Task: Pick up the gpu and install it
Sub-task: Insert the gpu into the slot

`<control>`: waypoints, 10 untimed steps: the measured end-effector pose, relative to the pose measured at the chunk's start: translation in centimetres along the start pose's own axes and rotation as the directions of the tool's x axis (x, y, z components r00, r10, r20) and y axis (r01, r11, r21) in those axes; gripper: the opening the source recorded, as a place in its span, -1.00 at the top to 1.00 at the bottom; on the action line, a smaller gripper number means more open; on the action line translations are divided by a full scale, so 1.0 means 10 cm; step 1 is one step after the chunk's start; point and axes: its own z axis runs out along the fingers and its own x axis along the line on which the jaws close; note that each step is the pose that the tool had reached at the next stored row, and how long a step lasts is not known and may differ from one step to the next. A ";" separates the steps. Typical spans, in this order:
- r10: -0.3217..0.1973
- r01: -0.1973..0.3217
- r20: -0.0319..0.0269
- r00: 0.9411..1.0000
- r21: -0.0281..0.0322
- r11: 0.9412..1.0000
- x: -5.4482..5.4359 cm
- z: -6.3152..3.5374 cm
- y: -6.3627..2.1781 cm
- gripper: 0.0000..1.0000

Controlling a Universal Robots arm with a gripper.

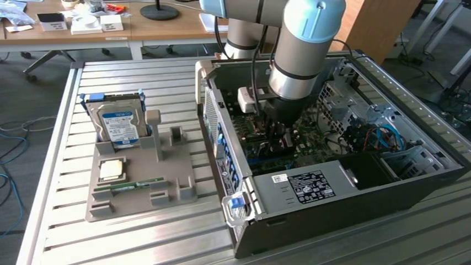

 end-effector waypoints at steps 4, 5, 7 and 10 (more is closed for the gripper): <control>0.014 -0.014 0.000 1.000 0.000 1.000 0.00 0.001 0.000 0.46; 0.021 -0.021 0.000 1.000 0.000 1.000 0.00 0.001 0.000 0.46; 0.028 -0.028 0.000 1.000 0.001 1.000 0.00 0.001 0.000 0.46; 0.030 -0.030 0.000 1.000 0.001 1.000 0.00 0.001 0.000 0.46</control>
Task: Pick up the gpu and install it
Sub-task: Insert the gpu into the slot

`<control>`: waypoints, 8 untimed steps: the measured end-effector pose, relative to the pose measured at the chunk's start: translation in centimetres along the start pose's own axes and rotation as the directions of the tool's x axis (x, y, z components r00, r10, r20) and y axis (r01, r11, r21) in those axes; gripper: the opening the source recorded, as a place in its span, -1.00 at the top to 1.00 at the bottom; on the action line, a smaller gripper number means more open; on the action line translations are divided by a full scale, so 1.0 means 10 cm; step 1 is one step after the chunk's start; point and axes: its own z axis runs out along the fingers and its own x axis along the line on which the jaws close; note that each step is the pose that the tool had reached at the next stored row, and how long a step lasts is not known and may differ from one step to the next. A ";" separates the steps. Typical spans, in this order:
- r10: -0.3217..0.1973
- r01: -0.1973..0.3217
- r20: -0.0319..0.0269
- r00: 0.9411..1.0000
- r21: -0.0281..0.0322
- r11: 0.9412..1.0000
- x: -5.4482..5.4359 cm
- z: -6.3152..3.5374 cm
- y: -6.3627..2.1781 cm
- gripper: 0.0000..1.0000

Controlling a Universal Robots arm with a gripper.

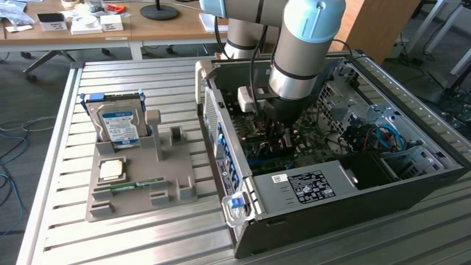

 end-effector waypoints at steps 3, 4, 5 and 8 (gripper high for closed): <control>0.000 0.000 0.000 1.000 0.000 1.000 0.00 0.000 0.000 0.46; 0.000 0.000 0.000 1.000 0.000 1.000 0.00 0.000 0.000 0.46; 0.000 0.000 0.000 1.000 0.000 1.000 0.00 -0.002 0.000 0.46; 0.000 0.000 0.000 1.000 0.000 1.000 0.00 -0.004 0.000 0.46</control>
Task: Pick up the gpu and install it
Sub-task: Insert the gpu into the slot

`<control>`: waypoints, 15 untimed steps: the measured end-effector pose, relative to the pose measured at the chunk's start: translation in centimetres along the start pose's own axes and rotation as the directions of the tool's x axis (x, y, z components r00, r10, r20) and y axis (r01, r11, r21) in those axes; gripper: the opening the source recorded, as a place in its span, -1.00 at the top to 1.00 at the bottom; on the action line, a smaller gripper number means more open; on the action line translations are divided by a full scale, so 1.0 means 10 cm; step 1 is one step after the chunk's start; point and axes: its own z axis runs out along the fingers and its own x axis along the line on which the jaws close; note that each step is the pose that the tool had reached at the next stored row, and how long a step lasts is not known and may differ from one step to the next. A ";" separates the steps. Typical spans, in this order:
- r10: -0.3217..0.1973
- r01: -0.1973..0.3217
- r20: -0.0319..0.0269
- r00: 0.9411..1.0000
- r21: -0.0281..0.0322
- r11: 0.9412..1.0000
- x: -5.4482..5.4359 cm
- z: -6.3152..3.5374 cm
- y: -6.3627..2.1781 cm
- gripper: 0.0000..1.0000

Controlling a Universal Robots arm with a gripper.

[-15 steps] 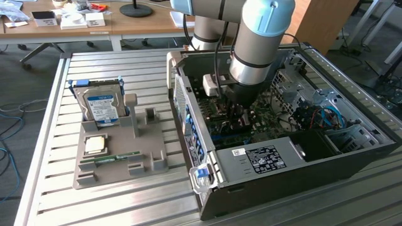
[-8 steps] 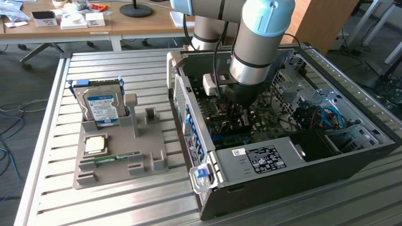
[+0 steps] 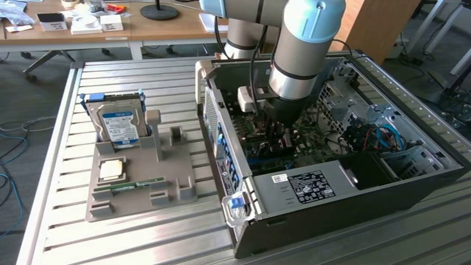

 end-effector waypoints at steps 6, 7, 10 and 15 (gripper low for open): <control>0.000 0.000 0.000 1.000 0.000 1.000 0.00 -0.002 0.000 0.46; 0.000 0.000 0.000 1.000 0.000 1.000 0.00 -0.002 0.000 0.46; 0.001 -0.001 0.000 1.000 -0.001 1.000 0.00 -0.001 0.003 0.46; 0.000 0.000 0.000 1.000 0.000 1.000 0.00 -0.002 0.000 0.33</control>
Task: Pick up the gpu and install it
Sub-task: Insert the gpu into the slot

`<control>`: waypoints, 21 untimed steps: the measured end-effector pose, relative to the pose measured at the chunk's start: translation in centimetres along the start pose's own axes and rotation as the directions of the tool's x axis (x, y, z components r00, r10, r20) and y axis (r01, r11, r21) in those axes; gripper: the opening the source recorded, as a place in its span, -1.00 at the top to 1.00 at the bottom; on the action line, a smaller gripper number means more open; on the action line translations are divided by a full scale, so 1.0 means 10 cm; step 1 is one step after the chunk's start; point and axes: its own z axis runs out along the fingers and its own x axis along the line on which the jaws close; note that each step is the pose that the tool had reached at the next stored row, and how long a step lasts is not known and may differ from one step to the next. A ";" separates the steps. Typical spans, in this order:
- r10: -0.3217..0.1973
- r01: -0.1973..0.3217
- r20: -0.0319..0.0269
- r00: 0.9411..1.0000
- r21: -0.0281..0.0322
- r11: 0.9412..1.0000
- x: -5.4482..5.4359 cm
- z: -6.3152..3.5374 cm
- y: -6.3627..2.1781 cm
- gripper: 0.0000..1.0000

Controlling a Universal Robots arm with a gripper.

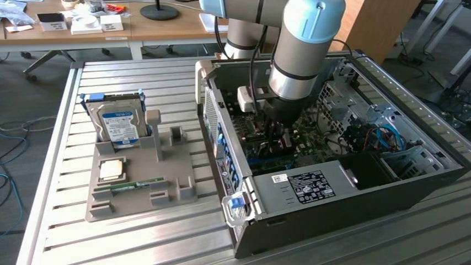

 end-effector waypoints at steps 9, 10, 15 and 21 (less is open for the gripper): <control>0.003 -0.003 0.000 1.000 0.000 1.000 -0.01 -0.014 0.001 0.33; 0.003 -0.003 0.000 1.000 0.000 1.000 -0.01 -0.025 0.001 0.33; 0.003 -0.003 0.000 1.000 0.000 1.000 -0.02 -0.099 0.000 0.33; 0.003 -0.003 0.000 1.000 0.000 1.000 -0.02 -0.124 0.000 0.33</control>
